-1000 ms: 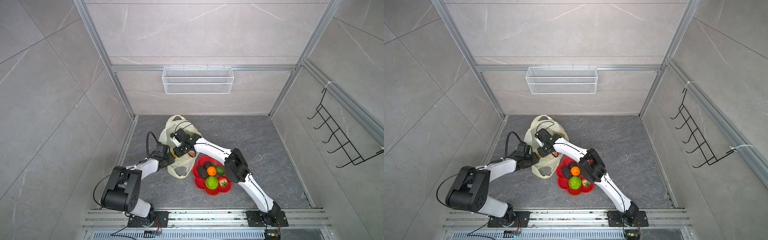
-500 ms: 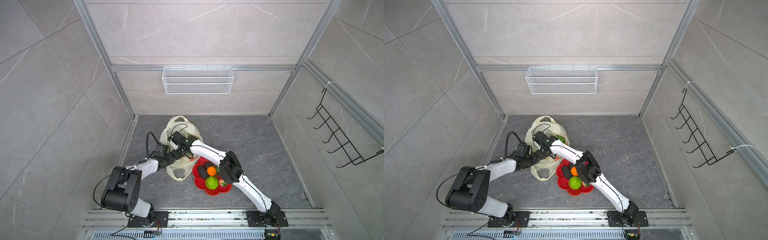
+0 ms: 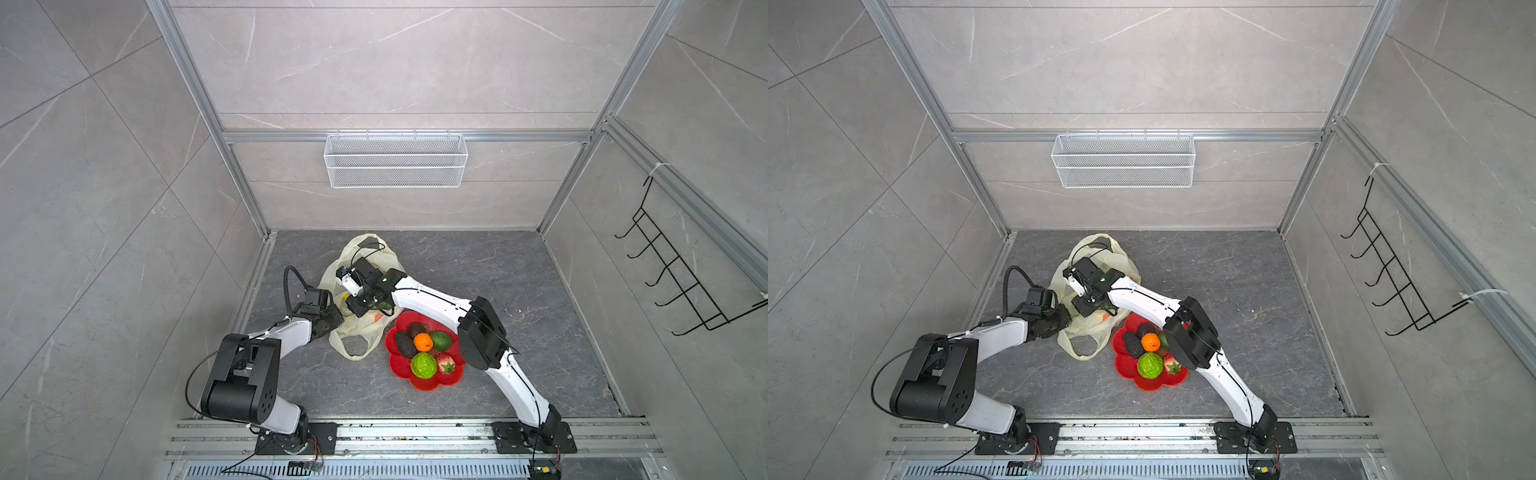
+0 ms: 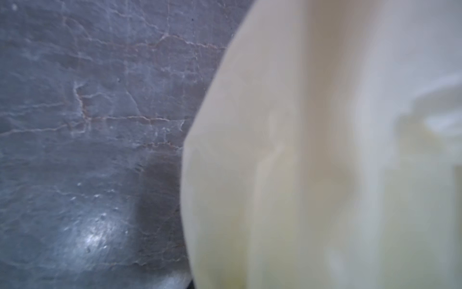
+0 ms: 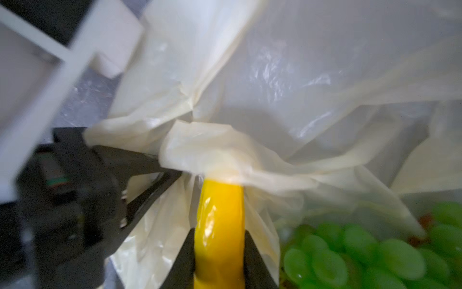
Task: Take the fake fruits out of the plastic bag
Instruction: 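Pull the banana up out of the bag with the right gripper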
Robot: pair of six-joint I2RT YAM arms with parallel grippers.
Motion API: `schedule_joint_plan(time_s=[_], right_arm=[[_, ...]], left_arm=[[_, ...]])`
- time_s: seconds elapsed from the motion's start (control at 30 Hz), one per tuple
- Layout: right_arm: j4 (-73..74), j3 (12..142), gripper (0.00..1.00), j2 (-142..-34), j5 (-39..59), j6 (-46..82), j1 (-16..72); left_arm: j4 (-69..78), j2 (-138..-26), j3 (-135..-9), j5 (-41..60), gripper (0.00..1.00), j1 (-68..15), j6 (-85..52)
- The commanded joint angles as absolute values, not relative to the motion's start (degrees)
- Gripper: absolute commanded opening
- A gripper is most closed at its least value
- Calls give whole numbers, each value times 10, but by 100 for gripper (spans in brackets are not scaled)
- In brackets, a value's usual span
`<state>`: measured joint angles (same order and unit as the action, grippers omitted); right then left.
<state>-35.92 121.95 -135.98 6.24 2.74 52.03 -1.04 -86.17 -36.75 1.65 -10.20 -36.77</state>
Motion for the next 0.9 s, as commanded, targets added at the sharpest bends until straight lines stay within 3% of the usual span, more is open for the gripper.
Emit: schedule_joint_plan(time_s=[0.0,0.4,0.63,0.87], right_arm=[[-307,1202,23,-1317,59,25,523],[-267,1189,24,-1291,51,53,520],[-321,1309,23,-1319,45,84,519],[-351,1304,23,-1275,40,104,519]], left_arm=[[-3,-849,-366,22,12,-98,-372],[-12,-844,-370,19,11,-93,-366],[-20,-839,-370,7,10,-93,-361],[-31,-837,-372,-3,10,-93,-365]])
